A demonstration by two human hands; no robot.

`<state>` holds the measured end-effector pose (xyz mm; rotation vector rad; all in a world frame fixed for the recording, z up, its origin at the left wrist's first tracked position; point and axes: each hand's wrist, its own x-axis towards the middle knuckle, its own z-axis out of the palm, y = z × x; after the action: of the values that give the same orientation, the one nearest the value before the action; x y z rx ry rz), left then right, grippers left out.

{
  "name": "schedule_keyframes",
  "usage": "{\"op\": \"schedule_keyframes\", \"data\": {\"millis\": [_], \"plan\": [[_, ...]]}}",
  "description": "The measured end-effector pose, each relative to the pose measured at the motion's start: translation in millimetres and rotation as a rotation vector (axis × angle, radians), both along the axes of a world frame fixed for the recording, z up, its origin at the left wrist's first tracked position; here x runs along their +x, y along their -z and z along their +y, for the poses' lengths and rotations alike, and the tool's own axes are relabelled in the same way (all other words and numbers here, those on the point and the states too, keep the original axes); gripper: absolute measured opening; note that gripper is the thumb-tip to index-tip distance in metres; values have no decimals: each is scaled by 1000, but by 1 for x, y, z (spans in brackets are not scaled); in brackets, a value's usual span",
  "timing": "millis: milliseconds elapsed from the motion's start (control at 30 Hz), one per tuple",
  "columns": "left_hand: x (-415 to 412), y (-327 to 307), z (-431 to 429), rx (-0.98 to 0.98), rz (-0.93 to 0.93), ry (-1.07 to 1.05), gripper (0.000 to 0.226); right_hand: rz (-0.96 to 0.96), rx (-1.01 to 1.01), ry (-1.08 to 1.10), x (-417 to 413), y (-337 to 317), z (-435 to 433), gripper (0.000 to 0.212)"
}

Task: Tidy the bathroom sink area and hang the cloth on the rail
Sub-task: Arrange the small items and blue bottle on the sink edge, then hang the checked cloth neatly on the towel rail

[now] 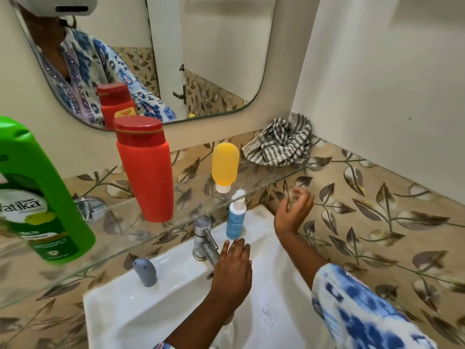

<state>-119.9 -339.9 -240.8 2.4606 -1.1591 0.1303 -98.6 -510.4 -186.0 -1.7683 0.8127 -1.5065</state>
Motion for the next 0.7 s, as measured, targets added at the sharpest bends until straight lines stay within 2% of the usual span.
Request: {"op": "schedule_keyframes", "data": {"millis": [67, 133, 233, 333, 400, 467, 500, 600, 700], "plan": [[-2, -5, -3, -25, -13, 9, 44, 13, -181, 42, 2, -34, -9, 26], [-4, -11, -6, -51, -35, 16, 43, 153, -381, -3, 7, -64, -14, 25], [-7, -21, -8, -70, -65, 43, 42, 628, -652, -185, 22, -97, -23, 28], [-6, -29, -7, -87, -62, 56, 41, 1164, -808, -207, 36, -118, -24, 36], [-5, -34, -8, -96, -62, 72, 41, 1293, -916, -160, 40, -123, -21, 35], [-3, -40, -8, -97, -73, 101, 41, 1271, -911, -117, 37, -124, -17, 31], [-3, -43, -9, -91, -87, 125, 42, 1195, -831, -114, 34, -124, -15, 29], [-5, -55, -12, -112, -120, 210, 43, 802, -521, -118, 23, -133, -19, 25], [-11, -85, -22, -257, -89, 265, 48, 613, -393, -173, 7, -159, -32, 21]]}}
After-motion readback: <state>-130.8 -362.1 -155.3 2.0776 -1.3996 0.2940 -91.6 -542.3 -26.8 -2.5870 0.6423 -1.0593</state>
